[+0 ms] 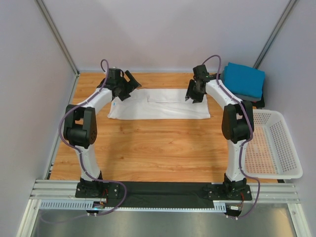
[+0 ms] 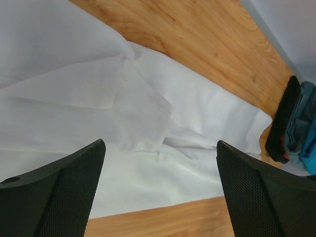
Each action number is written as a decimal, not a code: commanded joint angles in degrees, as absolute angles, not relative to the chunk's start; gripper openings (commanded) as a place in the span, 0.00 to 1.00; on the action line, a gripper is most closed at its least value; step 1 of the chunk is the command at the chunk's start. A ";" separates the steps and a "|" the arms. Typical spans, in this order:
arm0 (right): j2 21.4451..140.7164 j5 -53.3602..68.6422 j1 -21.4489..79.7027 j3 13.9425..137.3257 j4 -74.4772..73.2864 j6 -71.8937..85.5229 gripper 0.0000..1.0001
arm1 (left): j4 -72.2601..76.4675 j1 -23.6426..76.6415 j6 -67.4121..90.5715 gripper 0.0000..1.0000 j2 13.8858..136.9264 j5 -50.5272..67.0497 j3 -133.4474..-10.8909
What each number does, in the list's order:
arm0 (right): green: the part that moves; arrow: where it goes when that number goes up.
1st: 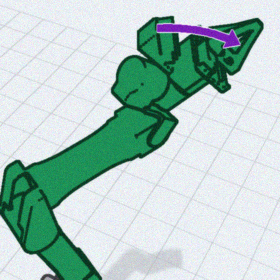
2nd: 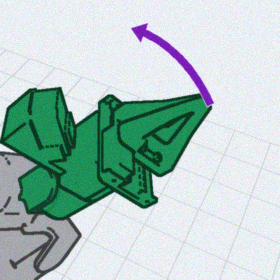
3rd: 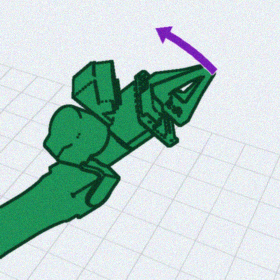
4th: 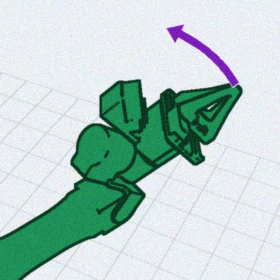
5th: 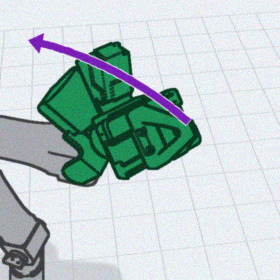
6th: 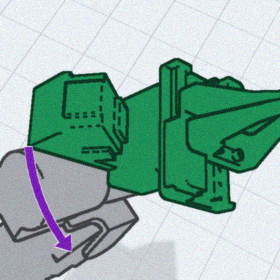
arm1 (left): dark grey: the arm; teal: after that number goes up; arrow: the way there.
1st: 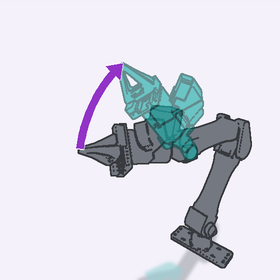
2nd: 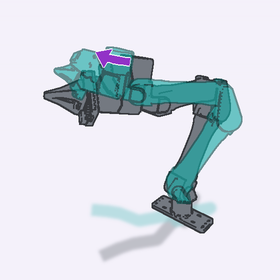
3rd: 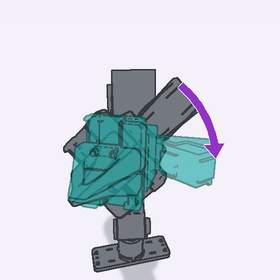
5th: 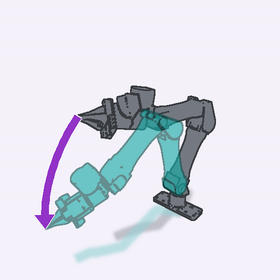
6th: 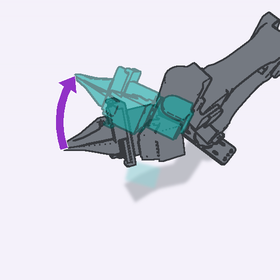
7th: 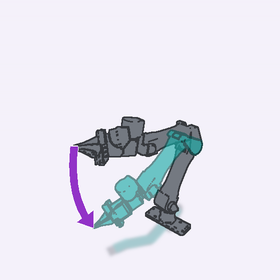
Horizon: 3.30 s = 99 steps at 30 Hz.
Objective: Fold and stack the t-shirts
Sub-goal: Fold the tshirt
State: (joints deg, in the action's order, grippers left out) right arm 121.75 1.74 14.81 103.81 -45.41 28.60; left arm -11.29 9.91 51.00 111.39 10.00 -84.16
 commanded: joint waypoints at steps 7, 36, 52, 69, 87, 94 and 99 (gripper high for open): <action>121.28 -2.37 13.01 100.81 -39.38 28.39 0.47 | -12.65 10.02 58.18 0.99 118.91 7.03 -89.73; 123.93 -4.92 8.44 94.92 -39.38 25.05 0.32 | -0.35 9.49 69.34 0.97 123.57 -2.98 -89.12; 123.49 -1.67 7.29 97.38 -39.37 24.53 0.31 | 0.27 4.84 70.59 0.98 124.21 -11.51 -95.27; 117.50 10.29 10.72 104.67 -27.95 5.13 0.33 | -24.51 14.85 64.94 0.98 107.39 -14.77 -91.40; 131.49 4.58 10.72 108.21 -36.21 4.91 0.34 | -38.58 17.58 78.49 0.96 122.69 -14.06 -94.83; 128.68 3.51 10.72 100.66 -39.90 8.78 0.32 | -42.89 14.86 77.69 0.96 125.59 -16.17 -98.61; 124.20 5.89 11.16 90.64 -39.29 12.82 0.28 | -43.07 12.92 73.93 0.96 129.97 -14.51 -102.99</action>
